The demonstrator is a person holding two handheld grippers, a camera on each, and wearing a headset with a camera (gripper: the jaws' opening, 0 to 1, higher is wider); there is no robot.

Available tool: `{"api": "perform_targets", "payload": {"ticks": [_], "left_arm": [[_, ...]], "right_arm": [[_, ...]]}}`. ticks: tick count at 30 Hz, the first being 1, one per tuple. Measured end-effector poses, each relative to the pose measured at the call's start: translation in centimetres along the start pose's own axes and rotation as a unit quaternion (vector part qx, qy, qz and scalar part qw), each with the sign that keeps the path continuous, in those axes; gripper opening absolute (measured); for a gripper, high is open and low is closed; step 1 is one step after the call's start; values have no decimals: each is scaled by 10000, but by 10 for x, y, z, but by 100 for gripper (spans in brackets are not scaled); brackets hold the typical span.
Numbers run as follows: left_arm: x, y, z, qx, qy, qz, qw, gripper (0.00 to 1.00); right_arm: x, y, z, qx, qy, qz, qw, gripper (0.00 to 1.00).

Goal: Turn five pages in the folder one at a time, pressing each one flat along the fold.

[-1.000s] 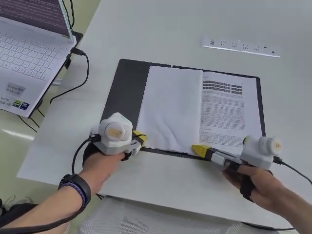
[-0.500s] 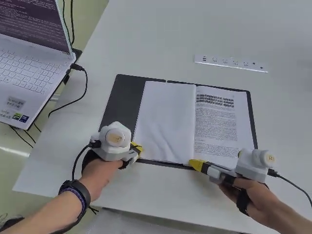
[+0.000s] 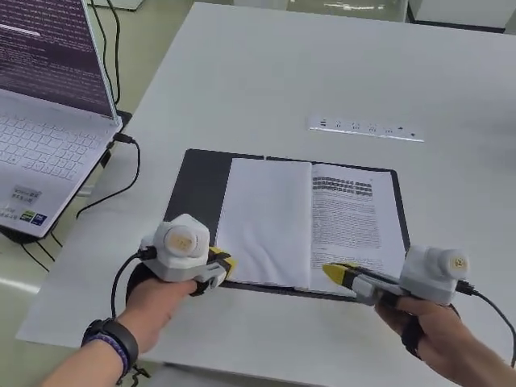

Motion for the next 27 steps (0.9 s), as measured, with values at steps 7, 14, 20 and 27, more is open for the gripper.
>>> {"api": "perform_targets", "payload": {"ticks": [7,14,20,27], "left_arm": [[-5,9,-14,-80,-10,165,9998,15],[-9,30,-34,-315,48,337,9989,20],[-12,41,-50,-443,62,437,9980,28],[-15,52,-74,-600,103,507,9969,38]], "right_arm": [[-1,6,-30,87,-334,-653,9973,26],[1,24,-62,-243,-595,-867,9942,36],[4,39,-88,-494,-802,-1051,9900,45],[8,42,-110,-526,-1010,-1268,9854,53]]}}
Point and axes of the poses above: the centre of the closed fingertips' face, and the gripper's own axes: z roughly forward along the fingers, x roughly to its left, y roughly out of its top, the point moved 8 cm from there along -z, roughly backward along the fingers, and after that the axes turned 2 degrees about -x, right-handed, at the moved point
